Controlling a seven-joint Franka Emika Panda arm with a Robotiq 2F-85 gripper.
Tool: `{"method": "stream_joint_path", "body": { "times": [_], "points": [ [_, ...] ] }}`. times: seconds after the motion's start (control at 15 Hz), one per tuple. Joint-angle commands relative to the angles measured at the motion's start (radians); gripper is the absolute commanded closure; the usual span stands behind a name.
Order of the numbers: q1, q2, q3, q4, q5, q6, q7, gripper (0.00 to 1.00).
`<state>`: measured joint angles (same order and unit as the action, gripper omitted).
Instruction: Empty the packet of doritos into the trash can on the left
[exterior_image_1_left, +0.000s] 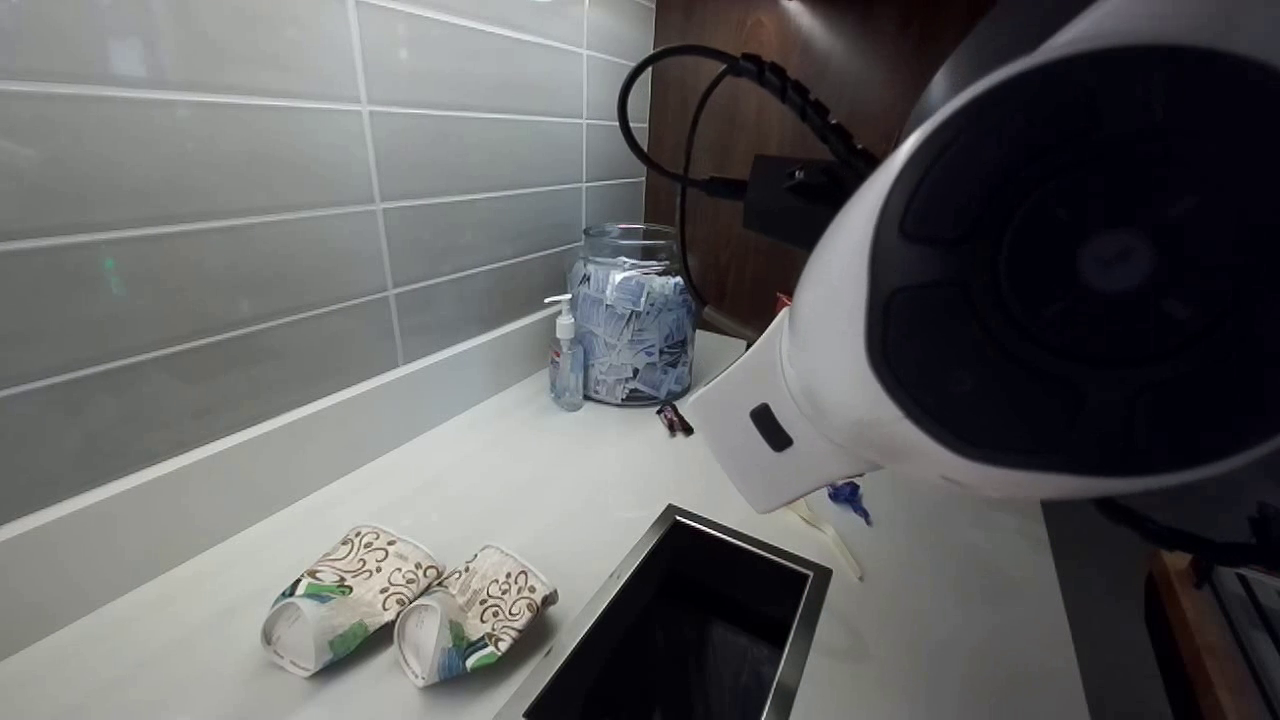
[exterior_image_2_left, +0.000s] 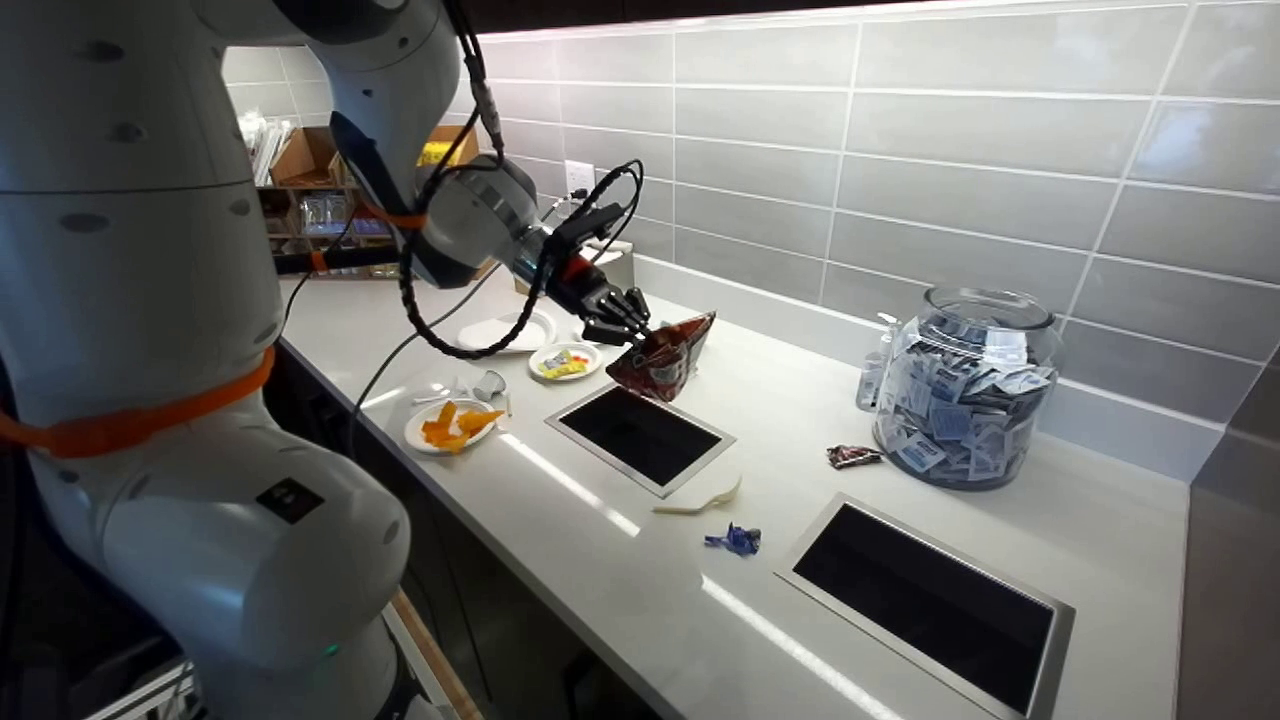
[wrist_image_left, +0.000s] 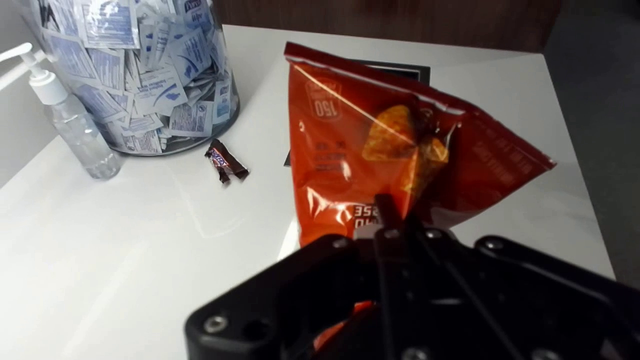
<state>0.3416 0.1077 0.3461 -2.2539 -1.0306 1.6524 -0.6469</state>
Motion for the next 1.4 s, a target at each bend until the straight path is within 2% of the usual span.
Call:
{"method": "stream_joint_path", "body": {
  "times": [0.0,0.53,0.8,1.33],
  "points": [
    [0.02,0.046,0.014,0.03,-0.061,-0.069,0.012,1.0],
    [0.021,0.068,0.02,0.046,-0.074,-0.074,0.005,1.0],
    [0.031,0.066,0.023,0.046,-0.115,-0.124,0.026,1.0],
    [0.034,0.058,0.029,0.049,-0.121,-0.121,0.037,1.0]
  ]
}}
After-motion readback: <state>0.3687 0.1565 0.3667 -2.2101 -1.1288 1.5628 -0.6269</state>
